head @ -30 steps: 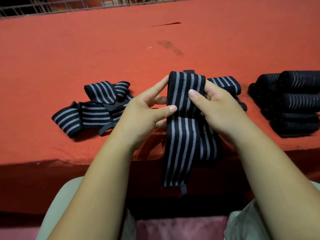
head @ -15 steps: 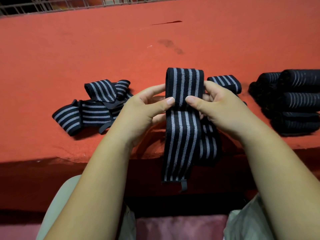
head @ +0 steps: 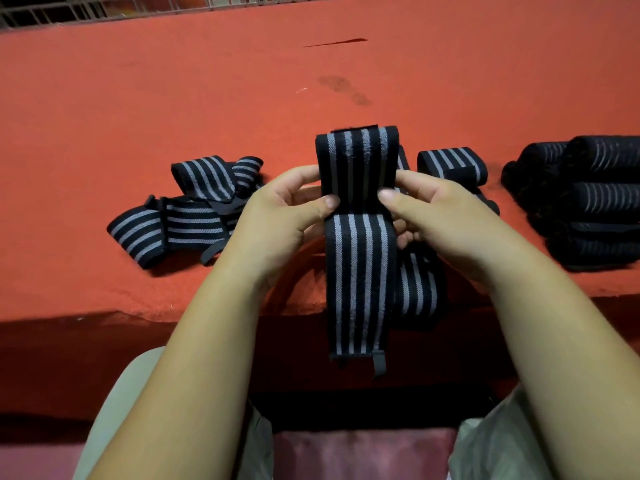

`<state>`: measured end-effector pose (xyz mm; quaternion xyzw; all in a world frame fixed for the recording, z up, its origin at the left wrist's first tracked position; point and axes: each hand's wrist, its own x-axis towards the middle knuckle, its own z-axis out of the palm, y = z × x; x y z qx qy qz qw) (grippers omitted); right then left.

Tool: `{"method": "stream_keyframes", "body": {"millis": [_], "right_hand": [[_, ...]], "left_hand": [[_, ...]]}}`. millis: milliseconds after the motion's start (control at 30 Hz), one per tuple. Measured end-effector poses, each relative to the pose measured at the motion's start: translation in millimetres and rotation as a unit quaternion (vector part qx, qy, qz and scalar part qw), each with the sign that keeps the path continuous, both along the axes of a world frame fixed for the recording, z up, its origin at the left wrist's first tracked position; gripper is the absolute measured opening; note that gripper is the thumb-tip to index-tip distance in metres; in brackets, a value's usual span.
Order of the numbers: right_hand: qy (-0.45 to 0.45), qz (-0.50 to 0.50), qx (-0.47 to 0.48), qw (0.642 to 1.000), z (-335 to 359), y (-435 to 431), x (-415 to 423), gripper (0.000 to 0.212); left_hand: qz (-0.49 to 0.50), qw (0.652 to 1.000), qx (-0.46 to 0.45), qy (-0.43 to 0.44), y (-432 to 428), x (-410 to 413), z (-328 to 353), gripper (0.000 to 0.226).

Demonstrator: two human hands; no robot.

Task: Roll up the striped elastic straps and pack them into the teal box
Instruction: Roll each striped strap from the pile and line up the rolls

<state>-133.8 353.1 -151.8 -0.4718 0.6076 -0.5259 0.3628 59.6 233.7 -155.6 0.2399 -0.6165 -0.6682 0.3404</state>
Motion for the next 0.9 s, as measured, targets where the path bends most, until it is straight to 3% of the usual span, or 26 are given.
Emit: {"method": "stream_keyframes", "body": {"millis": [167, 367, 533, 700, 800, 900], "right_hand": [[-0.073, 0.014, 0.011, 0.997, 3.2, -2.1, 4.2, 0.038], [-0.133, 0.039, 0.074, 0.988, 3.3, -4.9, 1.3, 0.08], [-0.119, 0.025, 0.029, 0.992, 7.5, -3.1, 3.8, 0.033], [-0.121, -0.027, -0.018, 0.992, 2.1, -5.8, 8.9, 0.05], [-0.084, -0.053, -0.018, 0.995, -5.7, -8.9, 10.4, 0.063], [-0.051, -0.036, -0.033, 0.998, -6.5, -9.3, 11.0, 0.05]], "left_hand": [[0.038, 0.998, 0.029, 0.028, -2.8, 0.9, 0.7, 0.036], [0.047, 0.999, 0.013, 0.019, -4.3, -0.5, 0.2, 0.042], [0.063, 0.996, 0.056, 0.029, 3.9, -2.1, 7.1, 0.047], [0.072, 0.99, 0.108, 0.056, 13.5, -5.7, 13.5, 0.047], [0.087, 0.991, 0.091, 0.041, 12.4, -7.0, 10.4, 0.042], [0.087, 0.994, 0.062, 0.005, 12.9, -6.9, 9.8, 0.026]]}}
